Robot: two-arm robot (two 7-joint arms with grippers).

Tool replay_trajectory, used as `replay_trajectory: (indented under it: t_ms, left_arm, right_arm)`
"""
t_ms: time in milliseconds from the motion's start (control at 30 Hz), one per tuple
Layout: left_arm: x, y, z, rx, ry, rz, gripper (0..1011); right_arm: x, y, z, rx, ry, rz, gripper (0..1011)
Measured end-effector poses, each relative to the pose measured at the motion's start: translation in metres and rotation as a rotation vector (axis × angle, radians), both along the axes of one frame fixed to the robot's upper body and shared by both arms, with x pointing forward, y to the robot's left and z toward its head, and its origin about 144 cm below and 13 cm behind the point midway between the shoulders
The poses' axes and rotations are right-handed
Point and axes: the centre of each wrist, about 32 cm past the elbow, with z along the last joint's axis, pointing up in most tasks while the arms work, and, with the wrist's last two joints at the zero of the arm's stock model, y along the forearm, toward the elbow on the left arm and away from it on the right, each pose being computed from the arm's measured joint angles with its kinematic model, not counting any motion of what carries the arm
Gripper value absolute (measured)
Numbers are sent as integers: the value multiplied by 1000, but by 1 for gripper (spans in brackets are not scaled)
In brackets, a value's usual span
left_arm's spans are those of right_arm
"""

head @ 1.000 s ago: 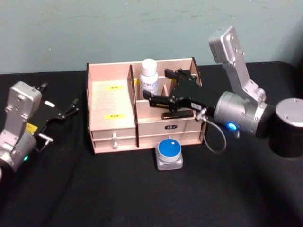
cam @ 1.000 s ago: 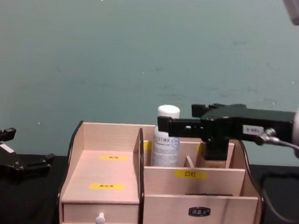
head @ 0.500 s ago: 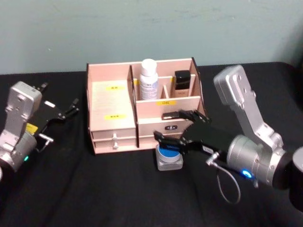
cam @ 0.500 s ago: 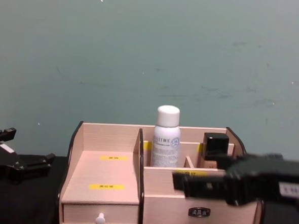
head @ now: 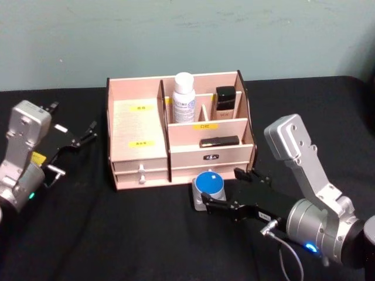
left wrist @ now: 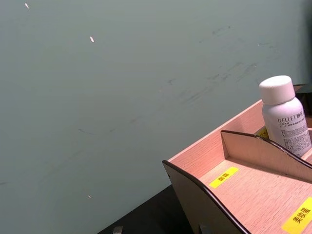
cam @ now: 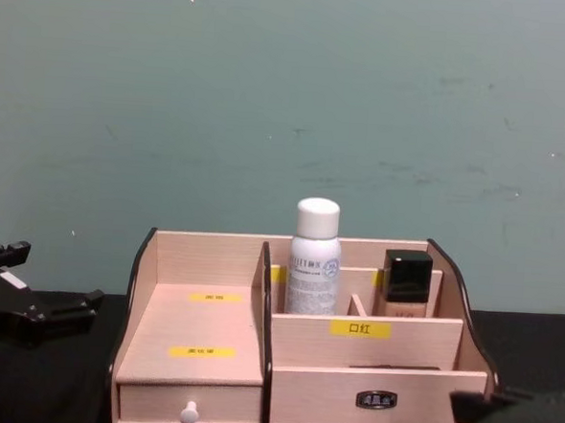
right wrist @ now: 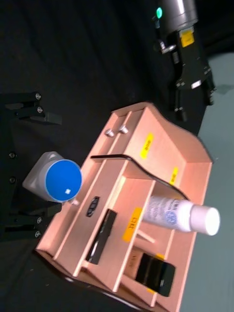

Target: Pick up the facial cleanser and watermelon frost from the table and place them into the tiered storage box.

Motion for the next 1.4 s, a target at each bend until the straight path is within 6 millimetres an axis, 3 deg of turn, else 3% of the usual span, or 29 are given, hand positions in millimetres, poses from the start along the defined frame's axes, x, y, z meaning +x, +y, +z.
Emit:
replay_trajectory:
  t_ms: [567, 1400]
  left_arm:
    - [0, 0, 0, 0, 0, 0, 1010]
    - [0, 0, 0, 0, 0, 0, 1010]
  right_arm:
    - [4, 6, -20, -51, 58, -42, 1000]
    - [29, 15, -40, -54, 46, -35, 1000]
